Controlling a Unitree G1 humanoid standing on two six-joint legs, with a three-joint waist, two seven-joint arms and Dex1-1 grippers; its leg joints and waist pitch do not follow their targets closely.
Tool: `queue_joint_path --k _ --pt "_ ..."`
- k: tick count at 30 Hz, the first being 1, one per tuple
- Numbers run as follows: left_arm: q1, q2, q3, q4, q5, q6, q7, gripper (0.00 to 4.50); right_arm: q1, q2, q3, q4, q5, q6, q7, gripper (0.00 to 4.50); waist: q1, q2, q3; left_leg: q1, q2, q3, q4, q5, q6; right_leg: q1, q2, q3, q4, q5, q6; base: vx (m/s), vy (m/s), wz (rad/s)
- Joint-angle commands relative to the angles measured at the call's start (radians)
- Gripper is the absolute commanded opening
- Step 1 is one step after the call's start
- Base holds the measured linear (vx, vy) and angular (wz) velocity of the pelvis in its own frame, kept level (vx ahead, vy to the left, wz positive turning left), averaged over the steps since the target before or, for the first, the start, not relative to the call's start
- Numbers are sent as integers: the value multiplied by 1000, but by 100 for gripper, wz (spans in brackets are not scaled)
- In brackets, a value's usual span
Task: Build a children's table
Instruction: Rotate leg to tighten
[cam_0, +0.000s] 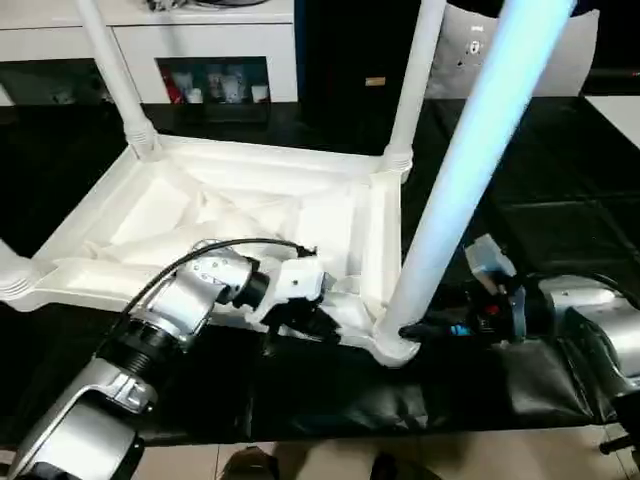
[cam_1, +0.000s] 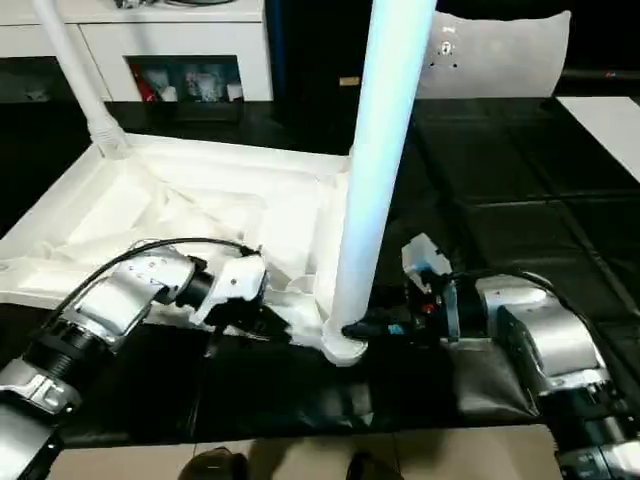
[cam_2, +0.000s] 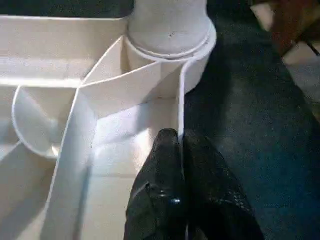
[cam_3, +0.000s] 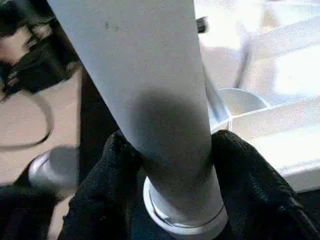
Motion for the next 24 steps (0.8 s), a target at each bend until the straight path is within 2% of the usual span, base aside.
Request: queue_joint_path --k 1,2,3,5,6,7,8,9,10,11,12,13,14,15,16,17,18,19,20,21,24 --pt "-36 -60 32 -36 -9 56 108 0 1 52 31 -34 -15 35 -92 197 -12 -20 -83 15 12 -2 -70 -238 54 71 -41 35 -90 -576 -53 0 0 0" --pt "-37 -63 33 -36 -8 60 113 0 0 55 31 -33 -19 36 -101 197 -15 -20 -82 16 10 -2 -68 -243 50 69 -40 32 -94 -594 -42 0 0 0" --pt "-45 -94 49 -37 -9 114 169 0 -7 102 24 -12 -65 45 -216 196 -24 -17 -81 20 8 -3 -66 -255 41 66 -39 26 -103 -623 -24 0 0 0" --pt "-53 -122 61 -31 -7 156 220 0 -19 147 9 13 -93 51 -313 196 -43 -16 -75 20 3 -8 -62 -295 29 70 -36 3 -119 -679 12 0 0 0" --pt "-72 -162 78 0 6 196 295 0 -36 200 -12 43 -121 59 -425 192 -61 -10 -72 18 4 -13 -60 -335 24 78 -32 -19 -134 -713 54 0 0 0" --pt "-76 -169 81 6 9 202 309 0 -39 209 -16 47 -125 62 -445 192 -84 1 -68 32 21 -24 -63 -414 30 84 -30 -45 -153 -707 70 0 0 0" --pt "-96 -203 93 43 26 220 380 0 -53 255 -31 68 -150 75 -545 190 -94 12 -67 27 37 -35 -74 -464 28 98 -27 -49 -142 -677 71 -58 6 -8" --pt "-115 -230 103 77 34 221 432 0 -64 292 -45 87 -166 83 -623 190 -90 34 -61 -4 114 -74 -149 -633 14 143 -25 -3 10 -476 19 -58 6 -8" --pt "-129 -252 114 102 34 224 474 0 -74 323 -59 103 -175 89 -689 189 -76 23 -48 -6 128 -68 -203 -763 -1 126 -16 56 109 -252 -24 -67 -11 -5" --pt "-129 -252 114 102 34 224 474 0 -74 323 -59 103 -175 89 -689 188 -76 23 -48 -6 128 -68 -203 -763 -1 126 -16 56 109 -252 -24 0 0 0" --pt "-152 -281 128 140 37 215 534 0 -94 370 -81 136 -187 80 -785 188 -96 -64 -63 63 -14 -23 -70 -584 -24 61 -41 79 -58 -684 16 0 0 0" --pt "-165 -298 137 160 41 209 569 0 -106 398 -93 156 -195 71 -840 188 -71 -55 -66 73 -53 -8 -8 -399 -20 37 -65 64 -96 -900 62 52 -82 -6" --pt "-167 -302 140 163 43 208 577 0 -109 404 -96 160 -197 69 -851 187 -60 -62 -76 37 -54 -8 18 -180 17 56 -100 96 -110 -1049 118 3 -61 -18" --pt "-179 -318 147 179 51 199 611 0 -123 437 -114 182 -203 50 -905 187 -39 -50 -82 -8 -40 -17 -24 -87 23 88 -83 87 -84 -917 105 3 -61 -18" --pt "-191 -334 147 195 64 177 644 0 -141 482 -139 209 -200 6 -957 222 -38 -23 -98 -16 -21 -27 -53 -54 19 86 -53 79 -56 -667 46 0 0 0" --pt "-191 -334 147 195 64 177 644 0 -141 482 -139 209 -200 6 -957 243 -38 -23 -98 -16 -21 -27 -53 -54 19 86 -53 79 -56 -667 46 0 0 0" --pt "-198 -341 137 205 77 146 644 0 -150 522 -157 216 -200 -31 -997 243 -51 -13 -97 -12 -8 -28 -64 -92 20 83 -30 70 -44 -446 -49 0 0 0" --pt "-198 -339 128 208 85 133 636 0 -148 541 -169 207 -197 -39 -1011 259 -54 -9 -103 -6 -2 -30 -66 -104 27 87 -28 71 -35 -363 -100 0 0 0" --pt "-197 -334 121 211 90 119 630 0 -144 544 -174 196 -197 -45 -1012 259 -56 -8 -105 -6 0 -29 -66 -99 36 89 -26 72 -33 -320 -121 0 0 0" --pt "-195 -328 115 213 95 105 625 0 -139 545 -176 187 -198 -52 -1008 271 -54 -11 -108 -4 1 -25 -64 -82 49 90 -25 74 -26 -243 -162 0 0 0" --pt "-188 -304 104 213 104 79 603 0 -123 513 -167 164 -210 -55 -992 297 -49 -9 -105 -2 4 -22 -65 -77 80 93 -27 77 -22 -177 -207 0 0 0"
